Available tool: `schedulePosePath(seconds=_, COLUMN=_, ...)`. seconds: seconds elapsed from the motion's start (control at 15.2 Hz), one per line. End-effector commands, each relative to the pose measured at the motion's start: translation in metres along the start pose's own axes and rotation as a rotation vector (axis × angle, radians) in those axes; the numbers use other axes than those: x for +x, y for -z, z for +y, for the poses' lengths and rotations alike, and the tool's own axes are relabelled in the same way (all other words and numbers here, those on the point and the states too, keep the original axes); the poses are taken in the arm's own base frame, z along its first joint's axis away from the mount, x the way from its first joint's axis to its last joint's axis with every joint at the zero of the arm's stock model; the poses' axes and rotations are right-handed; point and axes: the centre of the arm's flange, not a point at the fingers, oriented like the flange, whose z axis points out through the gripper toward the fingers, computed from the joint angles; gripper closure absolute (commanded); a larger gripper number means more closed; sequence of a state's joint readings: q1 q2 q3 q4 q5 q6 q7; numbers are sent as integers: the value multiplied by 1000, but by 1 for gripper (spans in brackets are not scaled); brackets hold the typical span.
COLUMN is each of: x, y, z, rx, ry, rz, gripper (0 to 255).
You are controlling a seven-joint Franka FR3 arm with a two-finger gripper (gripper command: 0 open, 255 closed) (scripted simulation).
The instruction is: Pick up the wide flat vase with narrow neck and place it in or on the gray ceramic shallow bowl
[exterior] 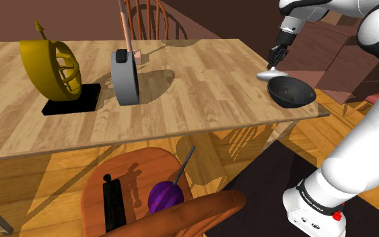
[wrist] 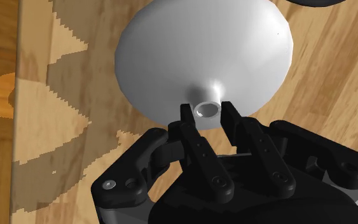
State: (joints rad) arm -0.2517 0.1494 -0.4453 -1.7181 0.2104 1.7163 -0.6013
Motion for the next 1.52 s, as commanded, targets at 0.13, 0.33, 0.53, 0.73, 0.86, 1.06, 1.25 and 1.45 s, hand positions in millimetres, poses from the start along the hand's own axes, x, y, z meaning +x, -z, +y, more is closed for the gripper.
schedulePosePath(seconds=0.13, x=0, y=0, z=0, rx=0, ry=0, rz=-1, gripper=255)
schedulePosePath(seconds=0.33, x=-1, y=10, z=-2, rx=0, ry=0, rz=-1, gripper=255)
schedulePosePath(seconds=0.53, x=-1, y=26, z=-5, rx=0, ry=0, rz=-1, gripper=255)
schedulePosePath(seconds=0.73, x=-2, y=41, z=-8, rx=0, ry=0, rz=-1, gripper=255)
schedulePosePath(seconds=0.86, x=-2, y=52, z=-10, rx=0, ry=0, rz=-1, gripper=255)
schedulePosePath(seconds=1.06, x=-3, y=67, z=-13, rx=0, ry=0, rz=-1, gripper=255)
schedulePosePath(seconds=1.25, x=-3, y=83, z=-16, rx=0, ry=0, rz=-1, gripper=255)
schedulePosePath(seconds=1.45, x=-4, y=98, z=-19, rx=0, ry=0, rz=-1, gripper=255)
